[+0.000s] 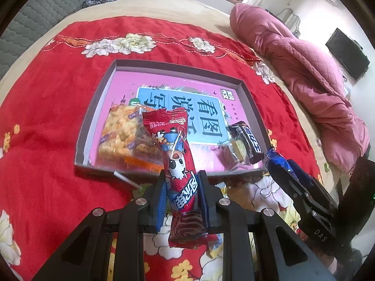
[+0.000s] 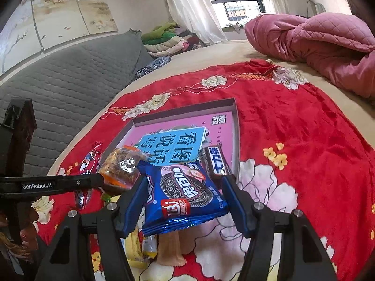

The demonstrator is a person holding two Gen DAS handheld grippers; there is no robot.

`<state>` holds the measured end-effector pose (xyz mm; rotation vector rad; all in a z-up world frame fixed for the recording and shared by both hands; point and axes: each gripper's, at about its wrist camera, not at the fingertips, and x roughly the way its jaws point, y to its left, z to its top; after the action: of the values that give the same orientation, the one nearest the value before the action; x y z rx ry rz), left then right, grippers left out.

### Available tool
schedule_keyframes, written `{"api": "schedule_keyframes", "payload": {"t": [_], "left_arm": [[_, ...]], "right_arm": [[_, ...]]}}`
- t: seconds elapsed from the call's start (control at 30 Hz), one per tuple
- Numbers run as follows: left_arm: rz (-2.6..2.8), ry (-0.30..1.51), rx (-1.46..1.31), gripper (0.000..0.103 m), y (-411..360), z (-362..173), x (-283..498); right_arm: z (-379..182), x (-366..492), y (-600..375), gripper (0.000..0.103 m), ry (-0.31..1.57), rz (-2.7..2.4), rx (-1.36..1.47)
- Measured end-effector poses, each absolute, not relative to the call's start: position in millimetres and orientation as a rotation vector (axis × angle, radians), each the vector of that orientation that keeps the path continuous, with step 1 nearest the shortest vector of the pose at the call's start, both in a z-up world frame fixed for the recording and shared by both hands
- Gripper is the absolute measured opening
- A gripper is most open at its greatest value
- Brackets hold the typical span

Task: Organize snacks
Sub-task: 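Carry the Oreo pack into the box with the right tool while the left tool carries the red snack in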

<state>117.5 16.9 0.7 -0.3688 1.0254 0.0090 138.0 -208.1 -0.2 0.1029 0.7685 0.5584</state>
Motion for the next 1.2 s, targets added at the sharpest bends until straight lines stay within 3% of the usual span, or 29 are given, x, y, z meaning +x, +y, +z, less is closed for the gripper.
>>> {"api": "schedule_keyframes", "payload": {"t": [1.2], "left_arm": [[-0.077,1.094,-0.36,0.025,-2,-28,184]], "right_arm": [[-30,184,-179,0.066,0.751,0.459,-0.023]]}}
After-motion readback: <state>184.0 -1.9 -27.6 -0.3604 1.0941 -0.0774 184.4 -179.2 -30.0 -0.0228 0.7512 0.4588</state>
